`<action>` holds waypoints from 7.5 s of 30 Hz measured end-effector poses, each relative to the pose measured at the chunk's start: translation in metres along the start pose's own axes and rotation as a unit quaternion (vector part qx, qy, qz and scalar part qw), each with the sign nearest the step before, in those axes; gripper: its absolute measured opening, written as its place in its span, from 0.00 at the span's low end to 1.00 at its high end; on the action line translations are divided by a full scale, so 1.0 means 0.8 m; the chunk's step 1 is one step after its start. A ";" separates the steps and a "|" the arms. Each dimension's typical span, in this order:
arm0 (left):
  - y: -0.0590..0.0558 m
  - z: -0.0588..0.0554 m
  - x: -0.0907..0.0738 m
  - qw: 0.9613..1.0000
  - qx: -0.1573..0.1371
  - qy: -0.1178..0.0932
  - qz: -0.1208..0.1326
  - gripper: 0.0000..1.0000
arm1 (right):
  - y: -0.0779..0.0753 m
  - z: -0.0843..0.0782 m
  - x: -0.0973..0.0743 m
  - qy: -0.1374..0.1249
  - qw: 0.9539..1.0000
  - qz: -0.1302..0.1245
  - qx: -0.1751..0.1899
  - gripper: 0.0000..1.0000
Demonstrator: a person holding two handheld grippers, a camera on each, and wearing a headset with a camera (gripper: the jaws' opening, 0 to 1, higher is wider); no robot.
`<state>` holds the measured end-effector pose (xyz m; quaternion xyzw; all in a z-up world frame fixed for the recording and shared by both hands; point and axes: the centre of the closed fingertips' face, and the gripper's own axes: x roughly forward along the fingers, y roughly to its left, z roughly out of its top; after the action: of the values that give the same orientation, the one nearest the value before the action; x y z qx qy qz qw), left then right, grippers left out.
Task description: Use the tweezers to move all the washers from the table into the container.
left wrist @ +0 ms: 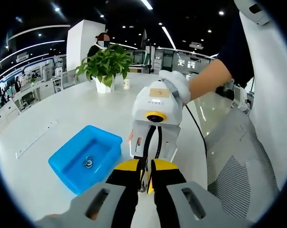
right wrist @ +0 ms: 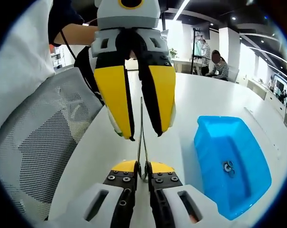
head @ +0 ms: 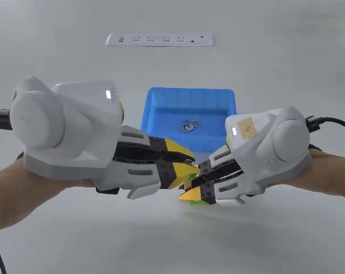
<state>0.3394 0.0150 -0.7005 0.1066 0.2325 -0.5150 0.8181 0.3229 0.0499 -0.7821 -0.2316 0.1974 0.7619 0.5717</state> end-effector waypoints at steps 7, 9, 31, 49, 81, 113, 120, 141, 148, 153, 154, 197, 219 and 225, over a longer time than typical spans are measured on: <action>-0.003 -0.001 -0.003 1.000 0.001 0.002 -0.004 0.17 | 0.002 0.001 0.000 -0.001 1.000 -0.004 0.000 0.09; -0.003 0.000 -0.006 1.000 0.002 0.002 -0.005 0.17 | 0.001 0.003 -0.002 -0.002 1.000 -0.007 0.000 0.09; 0.048 0.014 -0.075 0.994 0.007 -0.023 0.111 0.27 | -0.058 0.081 -0.074 -0.049 0.996 -0.077 -0.008 0.09; 0.064 -0.033 -0.092 0.982 -0.083 -0.017 0.168 0.59 | -0.134 0.079 -0.084 -0.033 0.992 -0.125 -0.012 0.09; 0.062 -0.053 -0.086 0.964 -0.179 -0.041 0.190 0.81 | -0.163 0.003 -0.029 0.001 0.994 -0.106 0.002 0.09; 0.058 -0.052 -0.082 0.969 -0.163 -0.024 0.183 0.80 | -0.162 0.009 -0.034 -0.012 0.993 -0.113 0.012 0.10; 0.066 -0.039 -0.089 0.968 -0.160 -0.039 0.191 0.80 | -0.161 0.017 -0.038 -0.016 0.993 -0.115 0.006 0.10; 0.141 0.049 0.016 0.993 -0.050 -0.067 0.077 0.55 | -0.163 0.022 -0.047 -0.014 0.993 -0.118 0.003 0.10; 0.146 0.058 0.026 0.995 -0.038 -0.072 0.055 0.27 | -0.159 0.026 -0.043 -0.012 0.994 -0.112 -0.001 0.10; 0.138 0.056 0.027 0.997 -0.036 -0.063 0.041 0.20 | -0.156 0.030 -0.042 -0.013 0.994 -0.109 -0.005 0.10; 0.136 0.055 0.027 0.997 -0.035 -0.061 0.037 0.18 | -0.156 0.032 -0.042 -0.015 0.994 -0.108 -0.005 0.10; 0.111 0.097 -0.002 0.996 0.036 -0.063 0.047 0.06 | -0.122 0.064 -0.068 -0.016 0.992 -0.124 -0.017 0.25; 0.050 0.088 -0.016 0.997 0.052 -0.059 0.028 0.06 | -0.060 0.044 -0.119 -0.019 0.982 -0.185 0.035 0.47; 0.031 0.076 -0.005 0.997 0.045 -0.058 0.013 0.06 | -0.036 0.026 -0.116 -0.016 0.980 -0.188 0.060 0.52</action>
<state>0.3761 0.0042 -0.6475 0.1155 0.1598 -0.5199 0.8312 0.3702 -0.0032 -0.7124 -0.2173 0.1867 0.6312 0.7208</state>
